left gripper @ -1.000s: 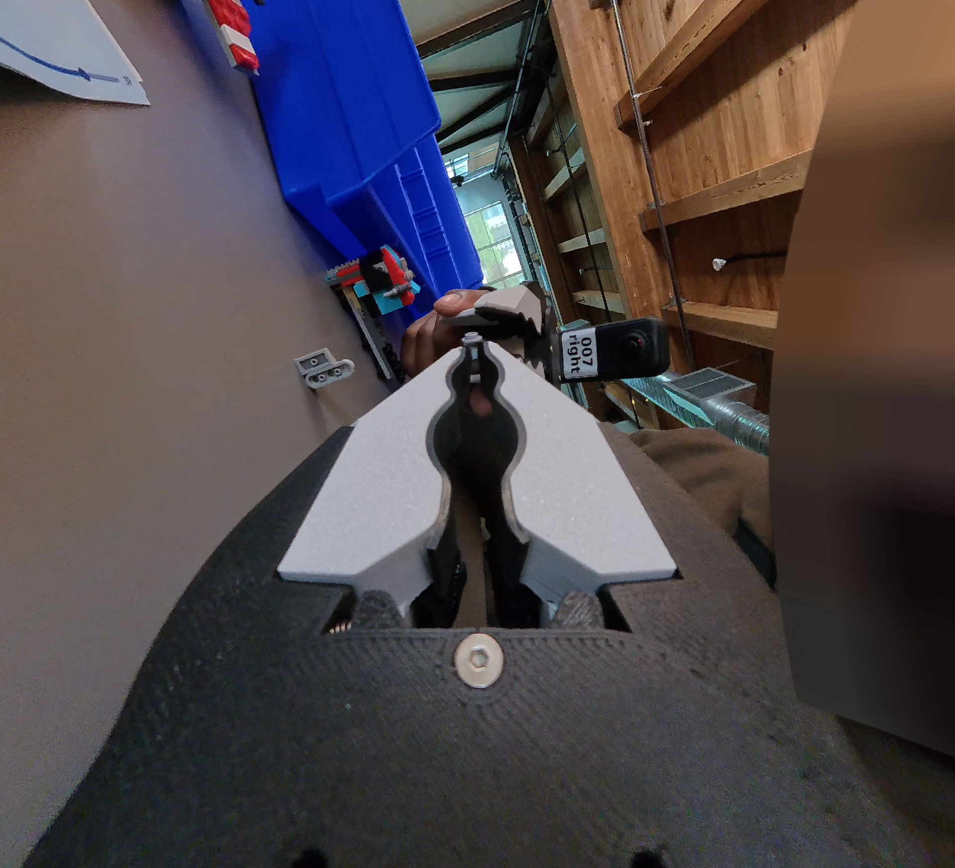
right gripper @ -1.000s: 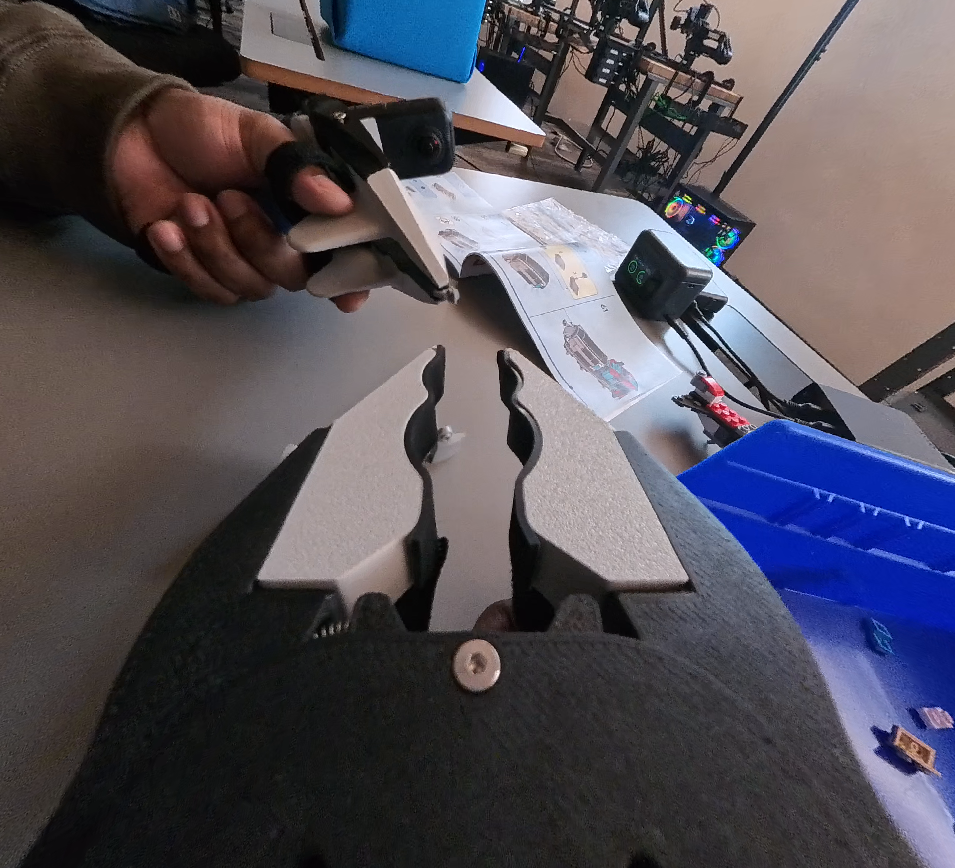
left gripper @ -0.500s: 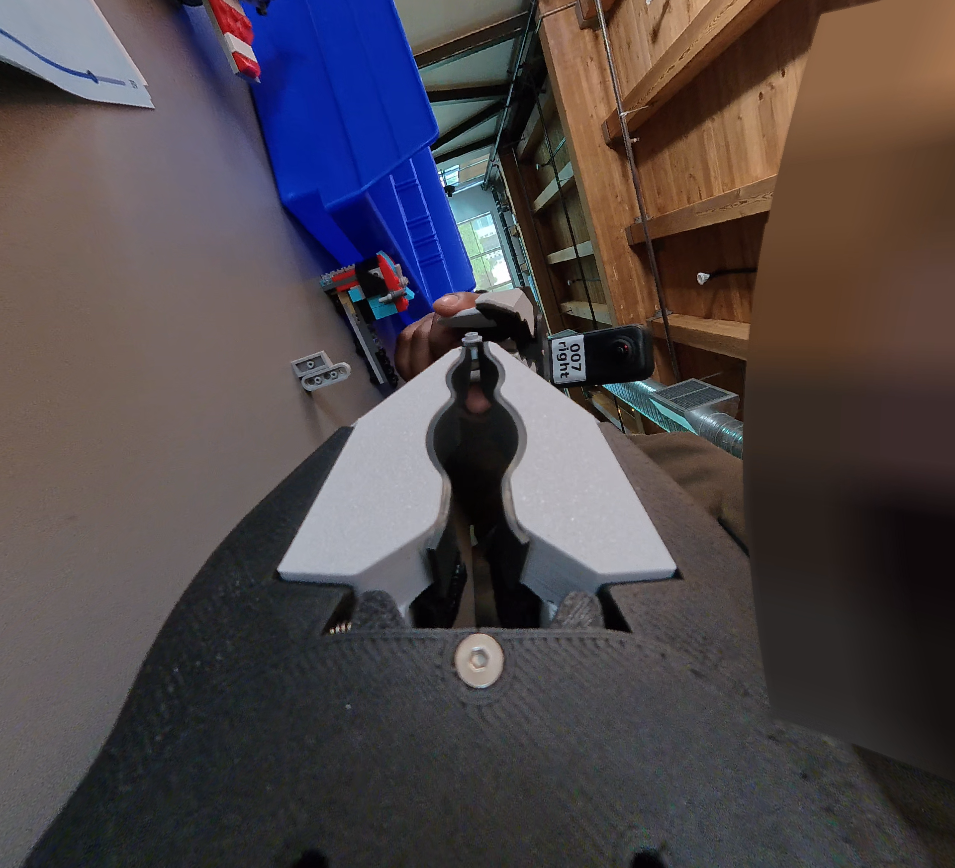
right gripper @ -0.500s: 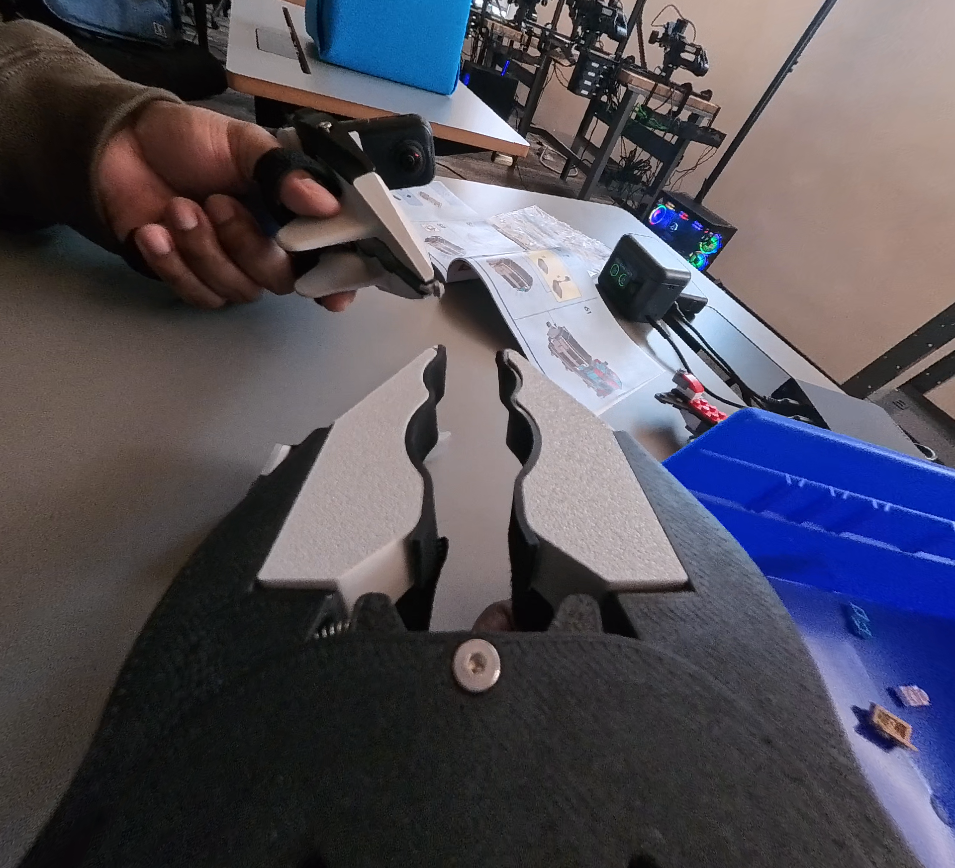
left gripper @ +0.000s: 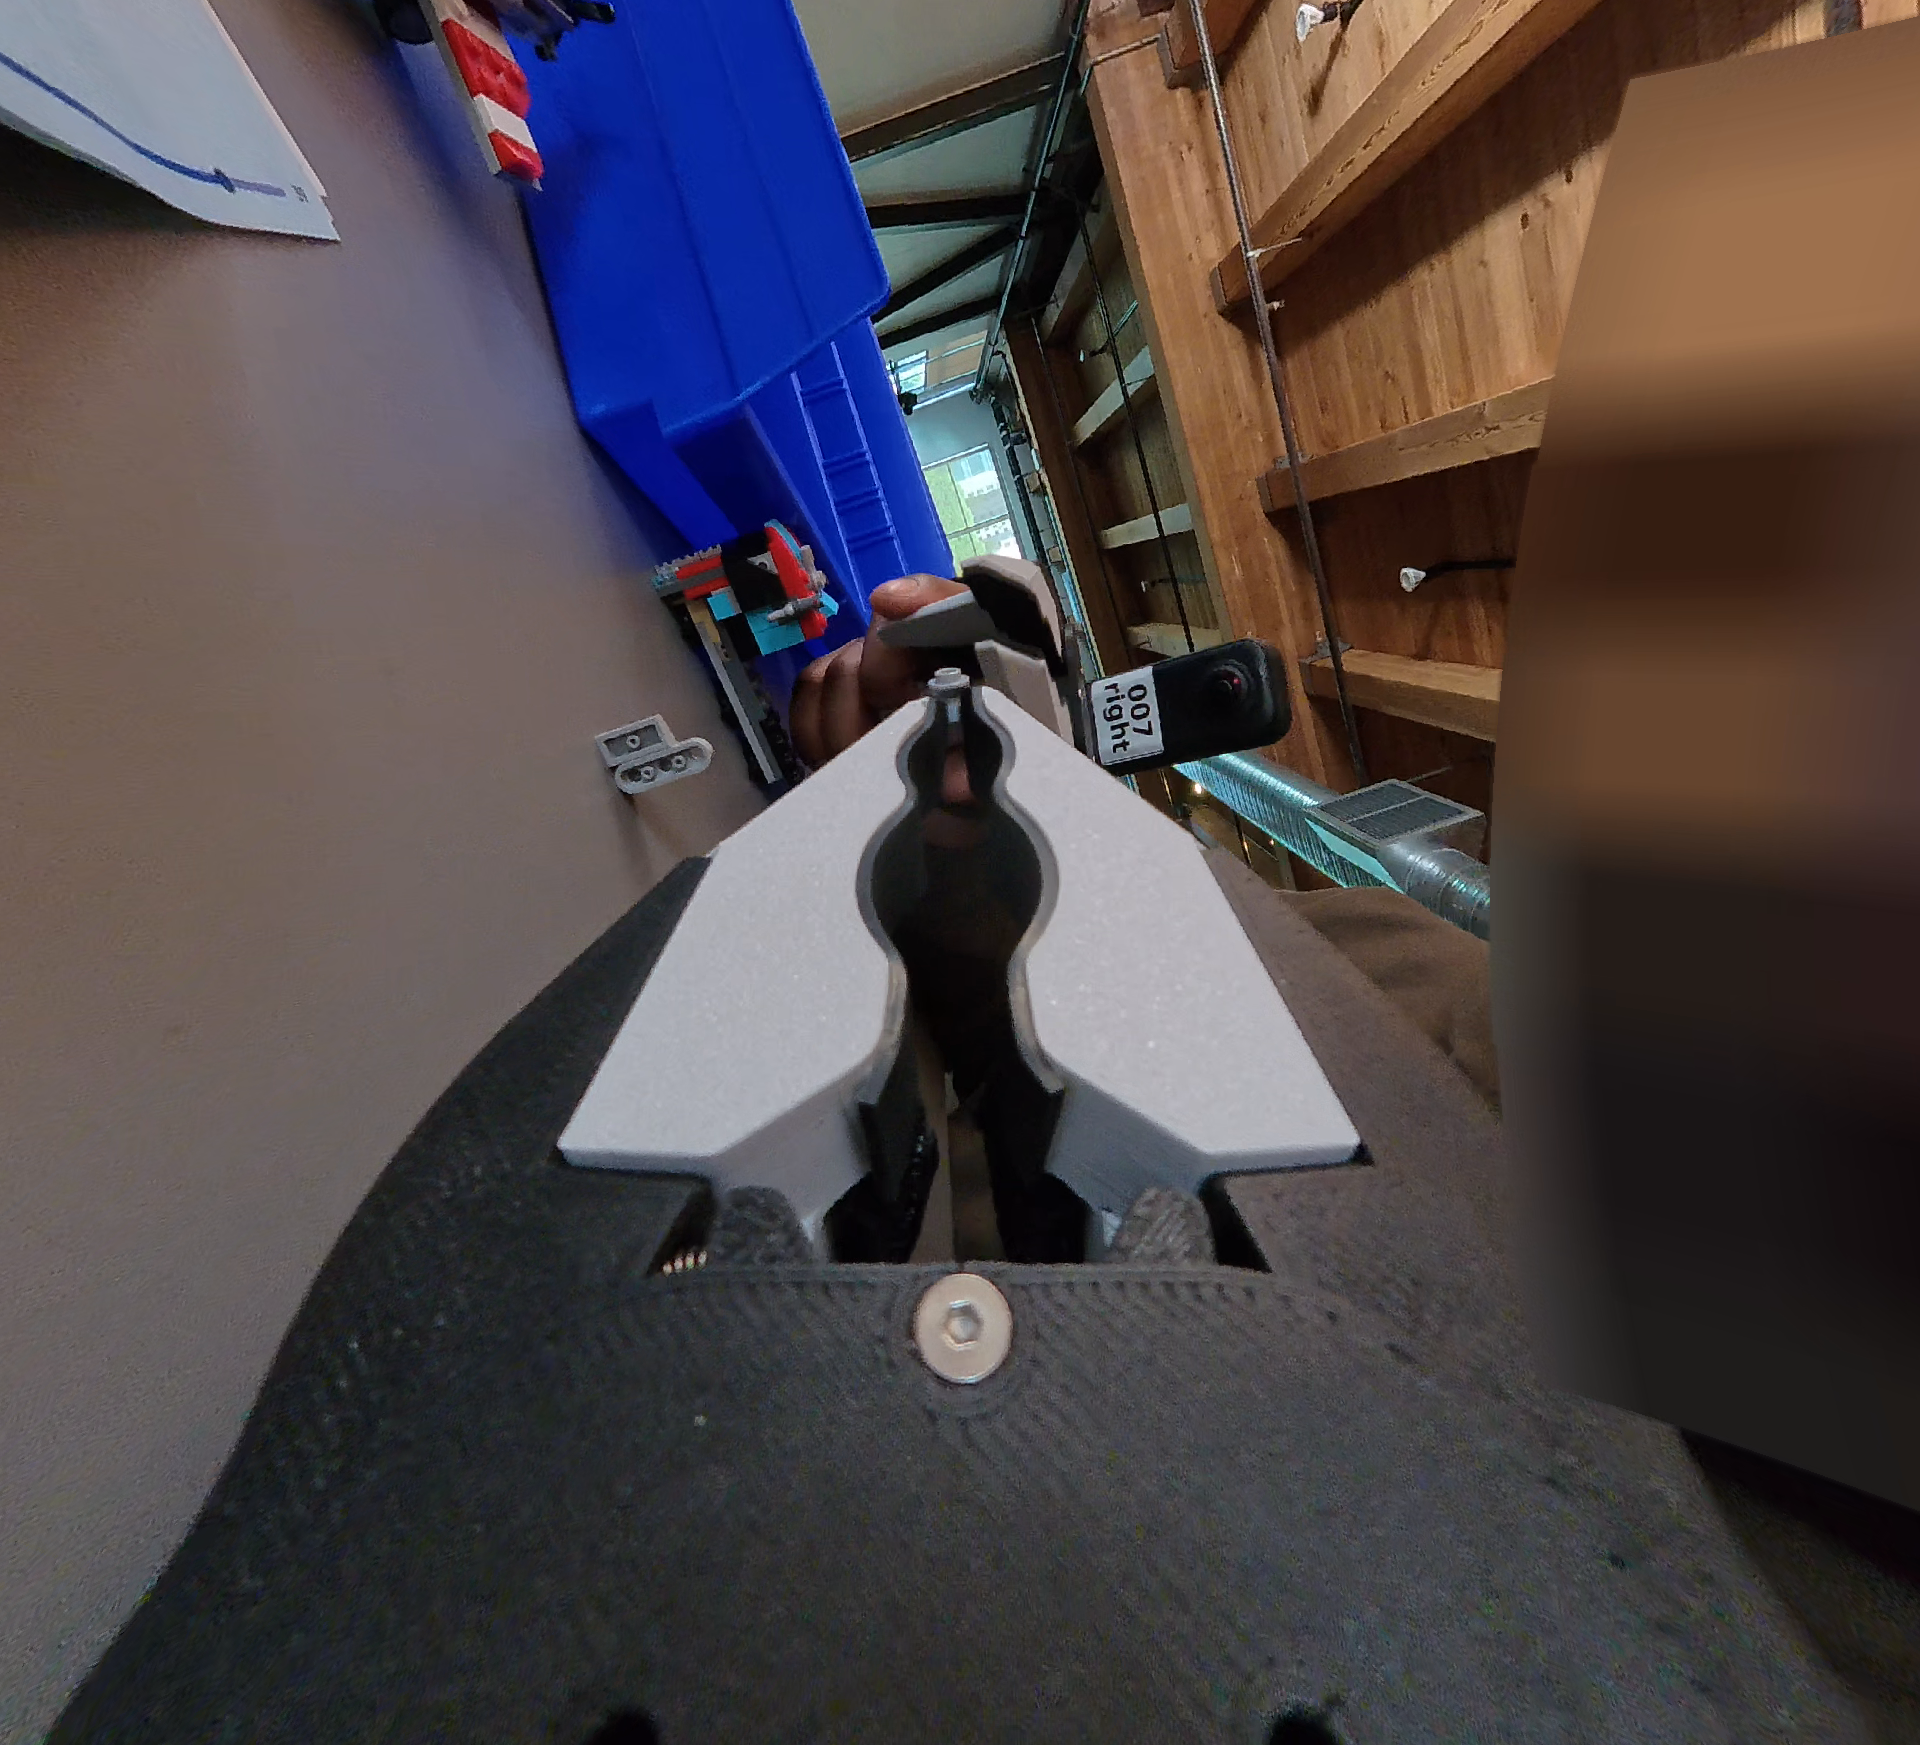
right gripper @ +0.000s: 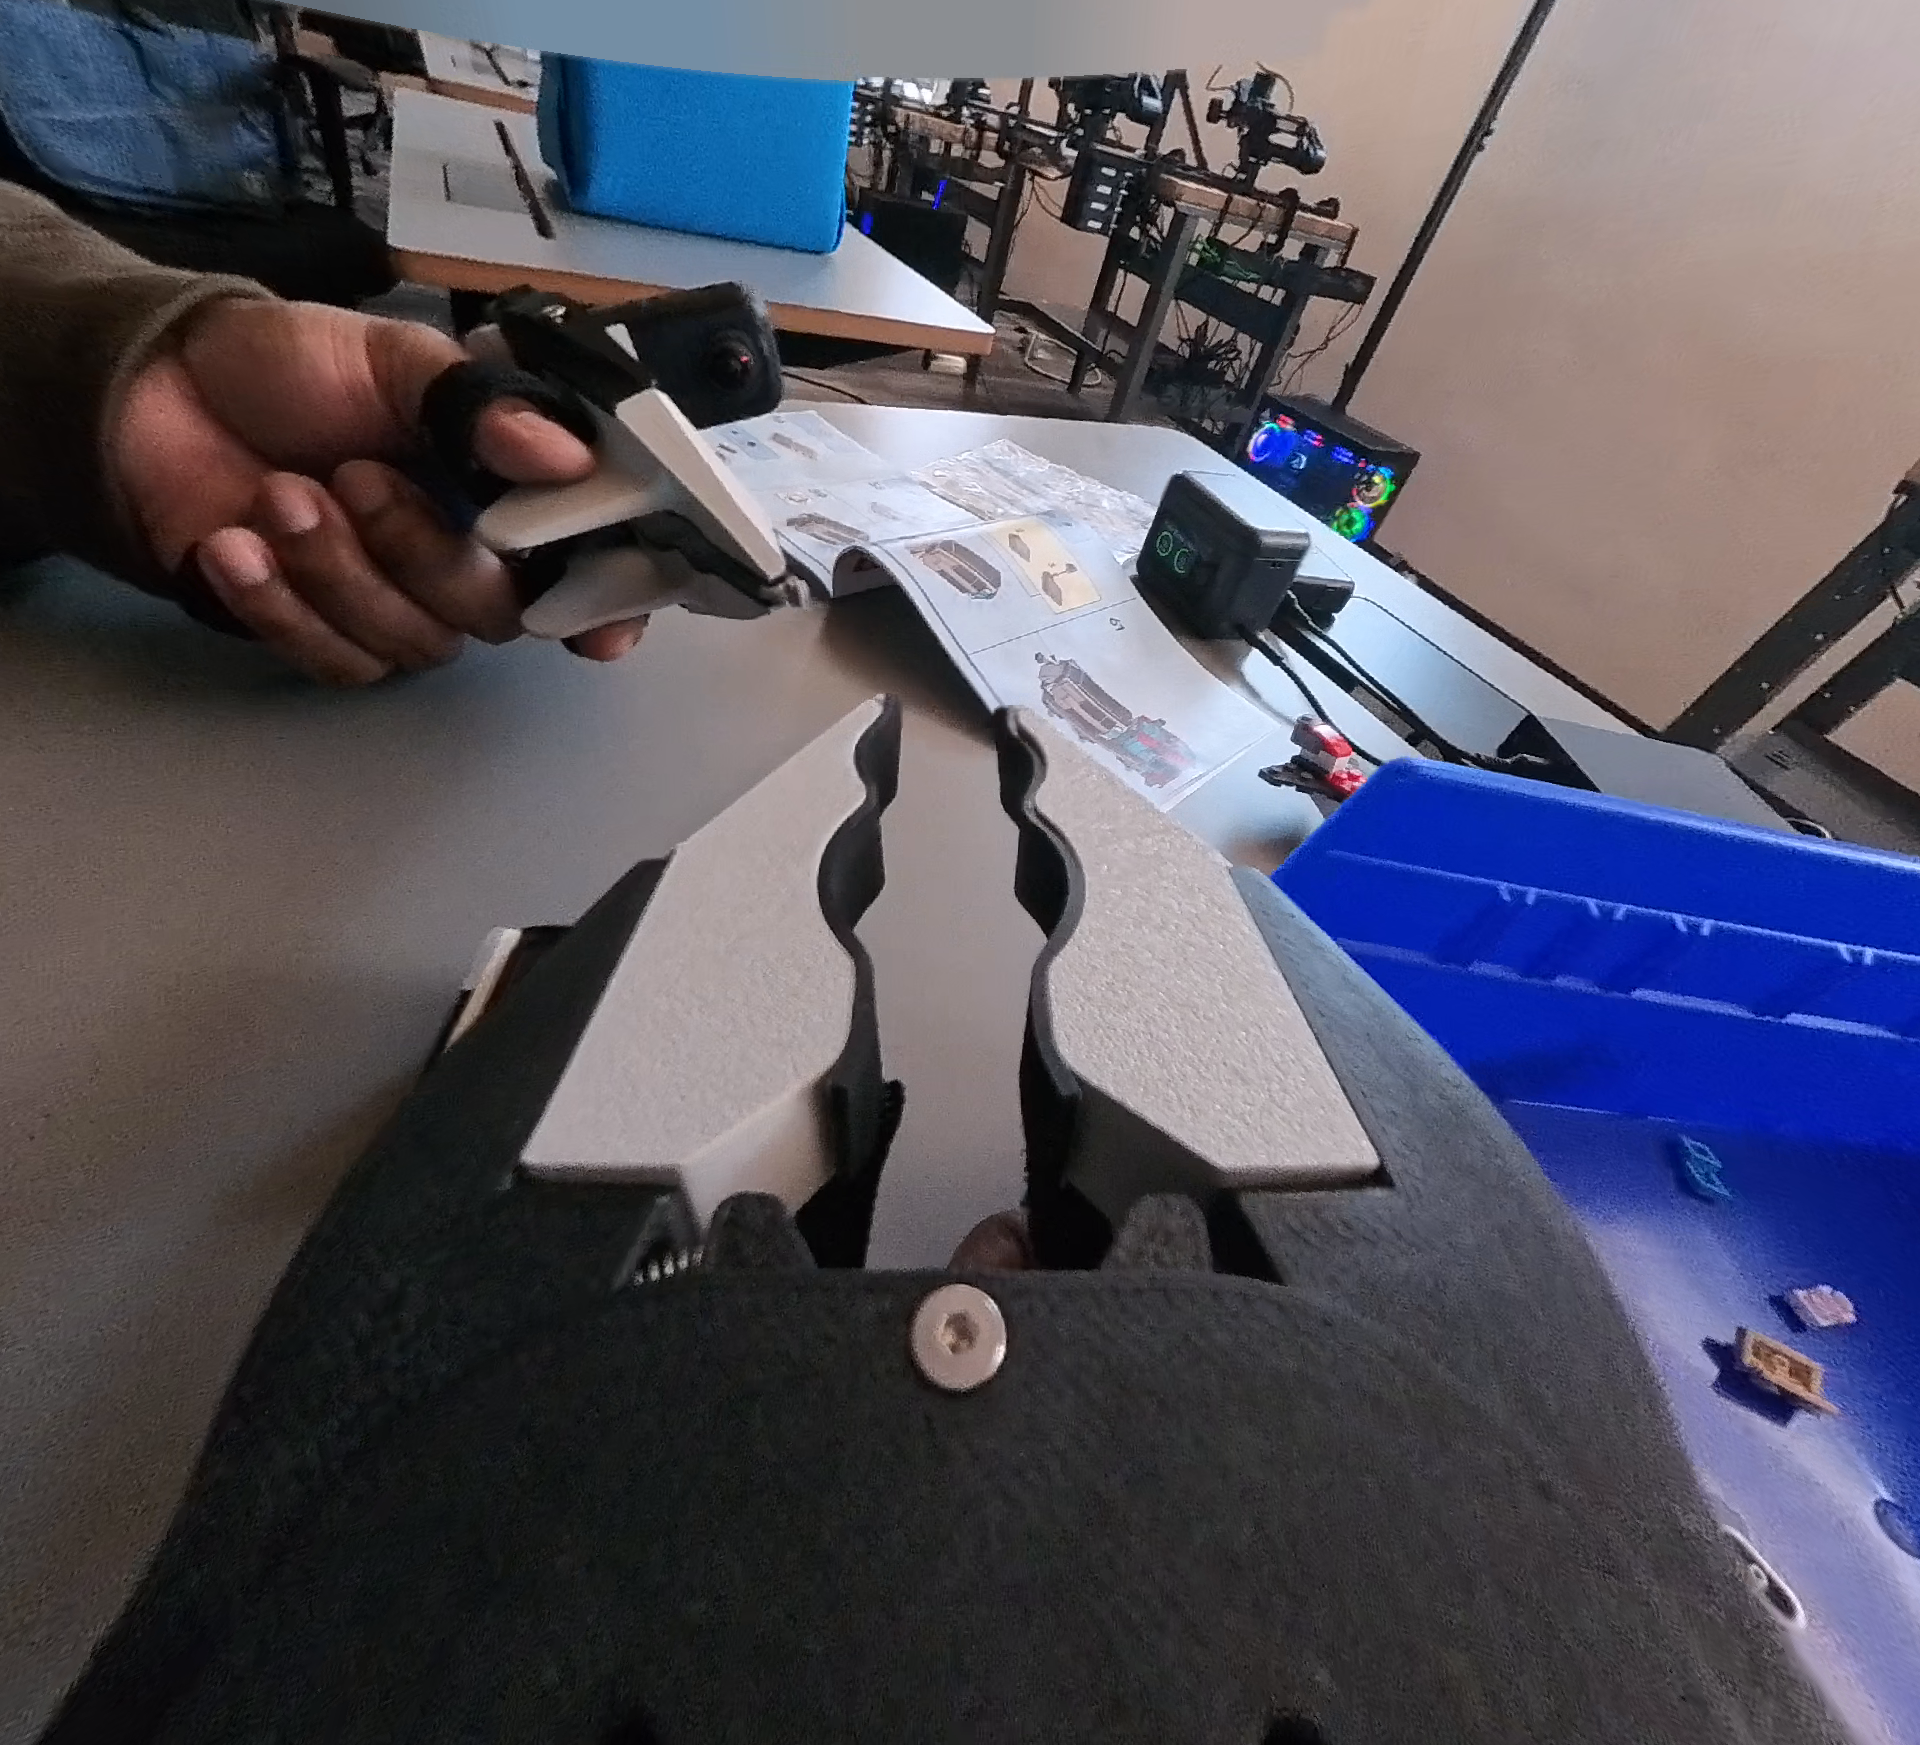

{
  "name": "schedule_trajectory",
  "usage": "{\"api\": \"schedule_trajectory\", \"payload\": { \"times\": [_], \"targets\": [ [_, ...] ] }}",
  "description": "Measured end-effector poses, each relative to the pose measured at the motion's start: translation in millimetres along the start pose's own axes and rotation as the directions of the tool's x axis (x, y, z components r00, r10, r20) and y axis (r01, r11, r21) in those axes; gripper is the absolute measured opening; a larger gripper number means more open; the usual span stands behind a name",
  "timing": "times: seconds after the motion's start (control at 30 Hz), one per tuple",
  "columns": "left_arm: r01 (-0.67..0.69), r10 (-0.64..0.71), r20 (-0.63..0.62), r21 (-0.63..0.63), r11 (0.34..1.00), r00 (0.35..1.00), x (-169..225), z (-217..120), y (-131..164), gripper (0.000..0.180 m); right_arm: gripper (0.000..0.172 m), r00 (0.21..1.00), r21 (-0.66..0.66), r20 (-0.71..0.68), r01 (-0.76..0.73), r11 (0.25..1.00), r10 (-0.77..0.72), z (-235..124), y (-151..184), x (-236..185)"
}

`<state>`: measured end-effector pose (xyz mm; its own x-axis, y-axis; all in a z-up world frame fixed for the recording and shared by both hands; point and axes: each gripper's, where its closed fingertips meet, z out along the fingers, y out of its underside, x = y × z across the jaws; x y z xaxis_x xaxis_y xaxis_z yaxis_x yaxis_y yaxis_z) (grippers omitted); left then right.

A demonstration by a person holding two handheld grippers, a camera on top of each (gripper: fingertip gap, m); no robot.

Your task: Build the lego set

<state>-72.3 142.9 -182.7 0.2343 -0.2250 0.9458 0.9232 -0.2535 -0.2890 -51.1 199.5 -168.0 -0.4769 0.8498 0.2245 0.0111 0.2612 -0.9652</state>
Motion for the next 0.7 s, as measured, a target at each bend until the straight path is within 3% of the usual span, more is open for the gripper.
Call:
{"api": "schedule_trajectory", "payload": {
  "times": [0.27,0.7],
  "targets": [
    [0.058,-0.057,-0.021,0.081,0.995,0.998,-2.1,-7.4,-14.4,0.004,0.019,0.992,0.040,-0.049,-0.114,0.993,0.116,-4.8,-0.3,18.7],
    [0.078,-0.076,-0.021,0.123,0.989,0.997,-4.1,-11.2,-21.1,0.003,0.019,0.990,0.031,-0.055,-0.130,0.991,0.132,-3.7,5.3,21.0]
  ]
}}
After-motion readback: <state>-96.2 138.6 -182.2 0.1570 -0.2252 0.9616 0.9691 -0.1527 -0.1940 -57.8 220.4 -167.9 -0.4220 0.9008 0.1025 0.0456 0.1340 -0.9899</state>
